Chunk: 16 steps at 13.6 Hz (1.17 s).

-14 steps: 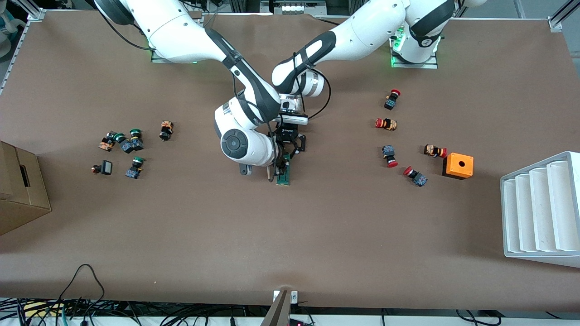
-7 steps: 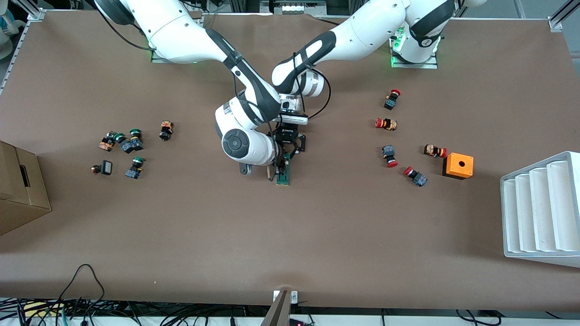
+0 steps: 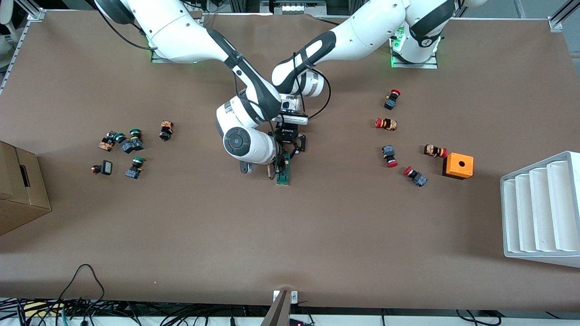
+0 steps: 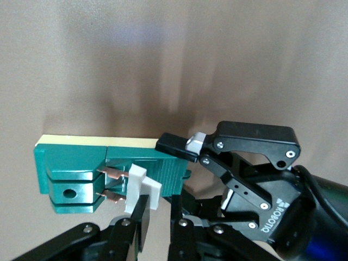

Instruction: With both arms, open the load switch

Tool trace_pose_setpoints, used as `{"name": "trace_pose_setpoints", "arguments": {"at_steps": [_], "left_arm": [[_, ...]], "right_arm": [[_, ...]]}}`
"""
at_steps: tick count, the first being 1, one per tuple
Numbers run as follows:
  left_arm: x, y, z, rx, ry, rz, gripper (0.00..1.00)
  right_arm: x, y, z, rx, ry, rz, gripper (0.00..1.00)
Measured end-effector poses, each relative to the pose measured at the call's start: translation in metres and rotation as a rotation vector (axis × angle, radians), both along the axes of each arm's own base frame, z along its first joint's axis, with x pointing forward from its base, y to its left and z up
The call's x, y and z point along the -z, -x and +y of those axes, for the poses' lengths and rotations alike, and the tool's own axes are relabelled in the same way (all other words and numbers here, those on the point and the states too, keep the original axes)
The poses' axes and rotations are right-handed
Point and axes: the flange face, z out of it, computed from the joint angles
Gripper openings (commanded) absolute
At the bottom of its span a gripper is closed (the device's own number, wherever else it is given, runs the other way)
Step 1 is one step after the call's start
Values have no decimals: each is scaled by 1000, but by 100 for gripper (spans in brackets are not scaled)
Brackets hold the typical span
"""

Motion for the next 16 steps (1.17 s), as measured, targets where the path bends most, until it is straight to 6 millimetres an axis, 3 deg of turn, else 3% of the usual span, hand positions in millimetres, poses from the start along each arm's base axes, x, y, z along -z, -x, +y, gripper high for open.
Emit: {"name": "trace_pose_setpoints", "arguments": {"at_steps": [5,6,8,9,13,14,15,16], "left_arm": [[0,0,0,0,0,0,23],[0,0,0,0,0,0,23],[0,0,0,0,0,0,23],[0,0,0,0,0,0,23],[0,0,0,0,0,-1,24],[0,0,0,0,0,-1,46],[0,0,0,0,0,-1,99],[0,0,0,0,0,-1,100]], "right_arm": [[3,3,0,-2,2,-8,23],[3,3,0,-2,2,-9,28],[-2,1,-1,1,-2,-14,75],[-13,-5,-6,11,-9,-28,94],[-87,-40,-54,50,-33,-63,98],[-101,-44,-66,39,-34,-63,98],[-109,-47,-75,20,-35,-61,98],[-117,-50,-85,-11,-39,-64,99]]}}
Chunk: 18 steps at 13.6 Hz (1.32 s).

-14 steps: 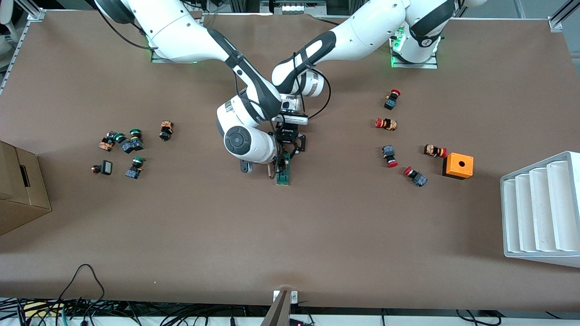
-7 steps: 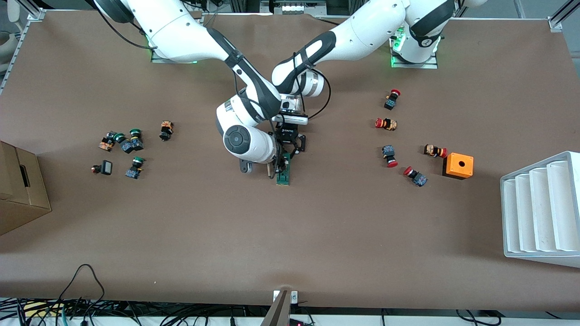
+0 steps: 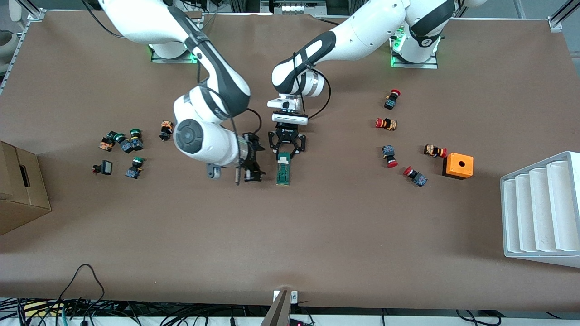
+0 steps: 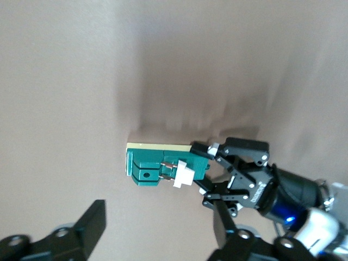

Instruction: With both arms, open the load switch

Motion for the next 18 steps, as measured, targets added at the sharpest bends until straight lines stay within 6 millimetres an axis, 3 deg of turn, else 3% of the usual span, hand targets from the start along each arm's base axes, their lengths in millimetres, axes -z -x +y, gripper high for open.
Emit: {"name": "trace_pose_setpoints", "arguments": {"at_steps": [3,6,9,14,18], "left_arm": [[0,-3,2,-6,-2,-5,100],[-2,-6,2,-13,0,-10,100],[-8,-12,1,-45,-25,8,100],[-47,-10,-14,-74,-51,45,100],[-91,-11,-25,-89,-65,112,100]], "right_arm": [[-30,-15,-49,-137,-17,-30,99],[-71,-29,-116,-319,-47,-102,99],[-109,-29,-181,-525,-43,-186,99],[-167,-11,-267,-902,-15,-262,99],[-199,10,-309,-1219,42,-318,99]]}}
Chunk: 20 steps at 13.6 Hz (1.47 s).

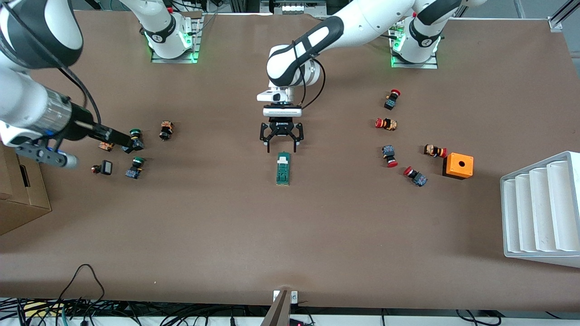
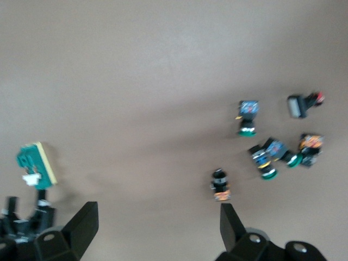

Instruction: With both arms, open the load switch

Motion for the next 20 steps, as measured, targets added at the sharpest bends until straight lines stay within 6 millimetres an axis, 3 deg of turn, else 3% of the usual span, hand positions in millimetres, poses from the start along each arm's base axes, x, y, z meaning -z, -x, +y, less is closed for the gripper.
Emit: {"name": "trace_pose_setpoints", "arguments": {"at_steps": [2,6,11,14,16,20], "left_arm": [[-38,-16,3,-1,-17,76,100],[-149,-87,34,-17,-20,265,100],[-238,-168,84,-2,-200,531,100],[-279,-207,136,81,-346,712,100],[-301,-232,186,131,-408,836,100],[-313,-262,277,189,-515,1046,100]], "right_arm": [[-10,7,-16,-92,28,-24,99],[-21,12,-37,-262,101,-51,99],[-18,12,-42,-310,128,-52,99],[-20,9,-37,-305,87,-84,99],[-21,8,-35,-307,79,-99,99],[-29,5,-35,-309,81,-126,99]]}}
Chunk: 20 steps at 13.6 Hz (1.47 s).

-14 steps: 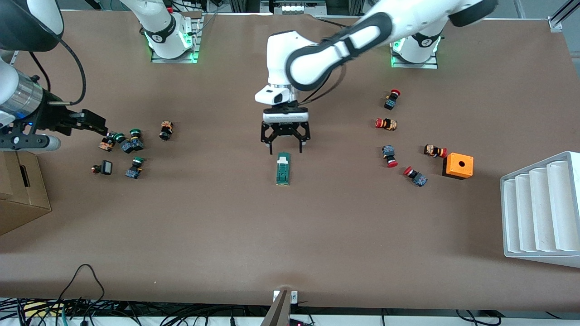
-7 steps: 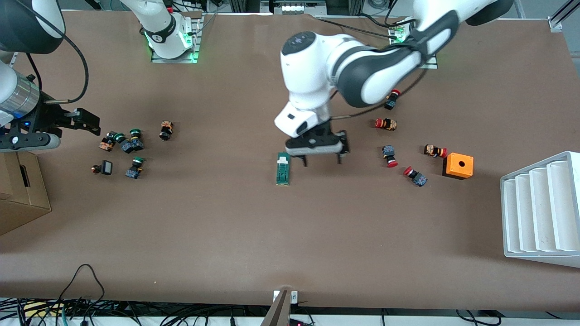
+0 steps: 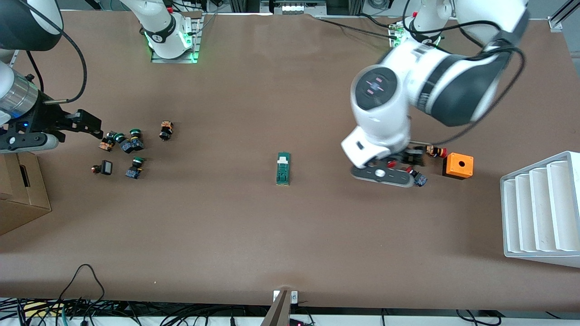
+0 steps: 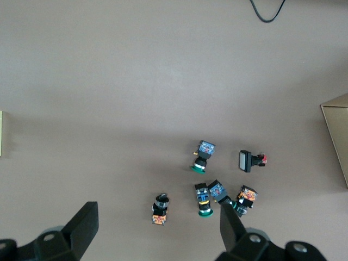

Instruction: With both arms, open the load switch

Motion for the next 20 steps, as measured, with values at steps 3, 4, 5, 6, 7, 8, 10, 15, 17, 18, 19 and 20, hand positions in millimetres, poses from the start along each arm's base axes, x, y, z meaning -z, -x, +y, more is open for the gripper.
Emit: {"name": "trace_pose_setpoints", "arguments": {"at_steps": [3,4,5,6,7,8,10,15,17,18,19,20], "left_arm": [[-4,-22,77,-65,69,95,100],[-5,-27,101,-85,88,115,100],[-7,-30,119,-106,106,127,100],[-11,-33,133,-129,136,133,100],[-17,-35,147,-145,174,142,100],[-23,-36,160,-146,210,152,100],[-35,-39,182,-143,241,154,100],[-67,-28,226,-146,354,195,100],[-100,-17,240,-141,349,148,100],[-115,-10,237,-130,337,123,100],[-125,-4,230,-120,324,95,100],[-128,1,222,-108,312,70,100]], "right_arm": [[-3,0,0,0,0,-7,99],[-3,0,0,0,0,-8,99],[-3,0,0,-1,2,-8,99],[-4,0,0,-5,4,-8,99],[-4,0,0,-9,7,-8,99],[-4,0,0,-11,8,-9,99],[-4,-1,0,-14,8,-9,99],[-4,-1,1,-15,9,-10,99],[-4,-1,0,-14,9,-10,99],[-4,-1,0,-14,9,-10,99],[-4,-1,0,-14,9,-10,99],[-4,-1,0,-14,9,-10,99]]}}
